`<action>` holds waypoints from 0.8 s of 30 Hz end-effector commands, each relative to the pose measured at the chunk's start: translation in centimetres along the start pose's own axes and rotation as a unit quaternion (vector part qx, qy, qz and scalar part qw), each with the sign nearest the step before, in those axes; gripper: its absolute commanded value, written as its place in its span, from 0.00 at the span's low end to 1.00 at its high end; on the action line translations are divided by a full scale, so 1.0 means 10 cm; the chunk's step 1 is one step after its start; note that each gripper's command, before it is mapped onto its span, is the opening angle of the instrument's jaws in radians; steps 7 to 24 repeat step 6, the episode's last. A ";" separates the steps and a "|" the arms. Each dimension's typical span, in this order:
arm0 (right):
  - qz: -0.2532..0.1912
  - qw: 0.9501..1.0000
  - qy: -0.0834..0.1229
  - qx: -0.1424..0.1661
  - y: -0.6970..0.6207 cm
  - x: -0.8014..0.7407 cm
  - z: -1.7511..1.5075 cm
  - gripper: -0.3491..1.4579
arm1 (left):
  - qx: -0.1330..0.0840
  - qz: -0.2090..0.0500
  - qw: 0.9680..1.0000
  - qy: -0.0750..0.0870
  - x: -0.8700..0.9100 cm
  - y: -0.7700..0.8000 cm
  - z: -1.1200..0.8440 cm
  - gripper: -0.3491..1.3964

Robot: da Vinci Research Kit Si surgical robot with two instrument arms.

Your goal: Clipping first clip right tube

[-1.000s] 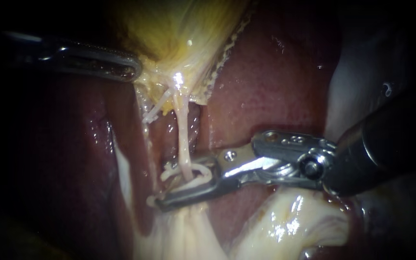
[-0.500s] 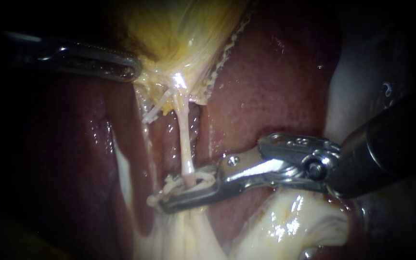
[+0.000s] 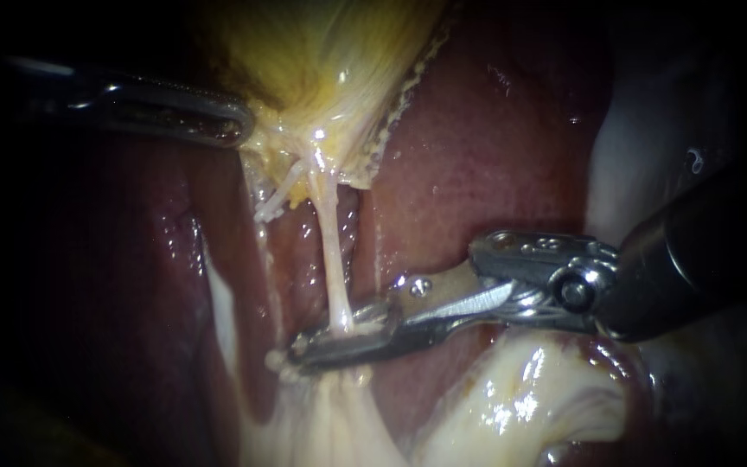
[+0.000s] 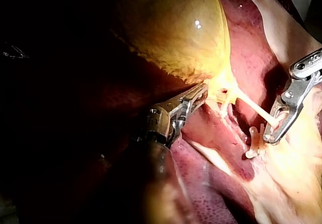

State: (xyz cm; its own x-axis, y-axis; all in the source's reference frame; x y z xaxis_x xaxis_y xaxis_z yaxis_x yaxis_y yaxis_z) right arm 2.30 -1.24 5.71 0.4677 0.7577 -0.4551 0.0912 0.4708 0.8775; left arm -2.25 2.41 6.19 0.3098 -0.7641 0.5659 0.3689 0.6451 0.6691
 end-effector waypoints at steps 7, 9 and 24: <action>0.003 1.000 0.000 0.000 0.005 -0.001 -0.001 0.00 | 0.000 0.000 1.000 0.000 0.000 0.000 0.000 0.00; 0.003 1.000 0.000 0.000 0.005 -0.001 -0.001 0.00 | 0.000 0.000 1.000 0.000 0.000 0.000 0.000 0.00; 0.003 1.000 0.000 0.000 0.005 -0.001 -0.001 0.00 | 0.000 0.000 1.000 0.000 0.000 0.000 0.000 0.00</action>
